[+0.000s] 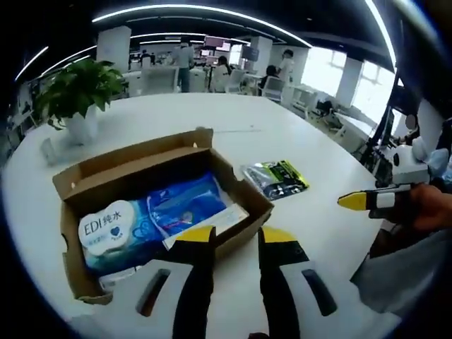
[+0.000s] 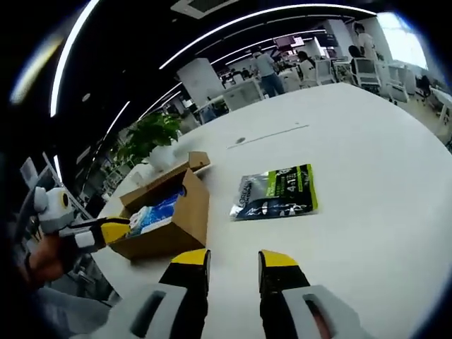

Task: Operate the shoe box by opening the lid, removing the specified soft item, and placing it in the target area until the item is outside and the box remains undamaged.

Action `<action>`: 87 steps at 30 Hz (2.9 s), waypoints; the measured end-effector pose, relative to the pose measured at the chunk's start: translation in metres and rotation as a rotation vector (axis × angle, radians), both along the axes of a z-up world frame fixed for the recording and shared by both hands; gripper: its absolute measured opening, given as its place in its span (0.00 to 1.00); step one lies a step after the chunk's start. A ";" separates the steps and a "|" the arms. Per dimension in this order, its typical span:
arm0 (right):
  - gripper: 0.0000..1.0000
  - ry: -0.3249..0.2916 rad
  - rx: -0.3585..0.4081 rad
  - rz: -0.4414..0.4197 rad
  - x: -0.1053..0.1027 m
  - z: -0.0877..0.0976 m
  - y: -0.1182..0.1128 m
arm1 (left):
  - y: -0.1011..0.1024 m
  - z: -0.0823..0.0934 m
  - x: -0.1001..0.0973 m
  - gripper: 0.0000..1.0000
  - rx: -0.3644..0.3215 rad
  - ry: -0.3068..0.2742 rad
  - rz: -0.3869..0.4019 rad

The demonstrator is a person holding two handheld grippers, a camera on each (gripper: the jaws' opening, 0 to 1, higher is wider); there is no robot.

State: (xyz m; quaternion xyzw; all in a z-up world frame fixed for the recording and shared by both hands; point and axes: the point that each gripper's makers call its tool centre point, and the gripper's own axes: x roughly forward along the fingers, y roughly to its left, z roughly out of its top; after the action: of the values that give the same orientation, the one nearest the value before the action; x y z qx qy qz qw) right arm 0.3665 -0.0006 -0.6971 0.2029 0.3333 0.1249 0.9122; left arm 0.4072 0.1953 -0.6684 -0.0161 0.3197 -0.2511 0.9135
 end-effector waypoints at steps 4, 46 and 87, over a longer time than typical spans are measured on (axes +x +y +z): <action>0.25 -0.014 0.013 0.010 -0.001 0.005 0.015 | 0.006 0.000 -0.006 0.23 -0.013 -0.001 0.025; 0.29 -0.068 -0.011 0.264 0.014 0.019 0.102 | 0.041 0.002 0.000 0.25 -0.018 -0.006 0.123; 0.43 -0.105 -0.197 0.724 0.068 0.022 0.228 | 0.113 0.004 0.006 0.36 -0.001 0.028 0.148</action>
State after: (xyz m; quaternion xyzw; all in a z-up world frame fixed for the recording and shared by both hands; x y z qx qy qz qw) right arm 0.4341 0.2277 -0.6753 -0.0235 0.3466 0.4169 0.8399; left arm 0.4133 0.3087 -0.6640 -0.0437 0.3302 -0.1830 0.9250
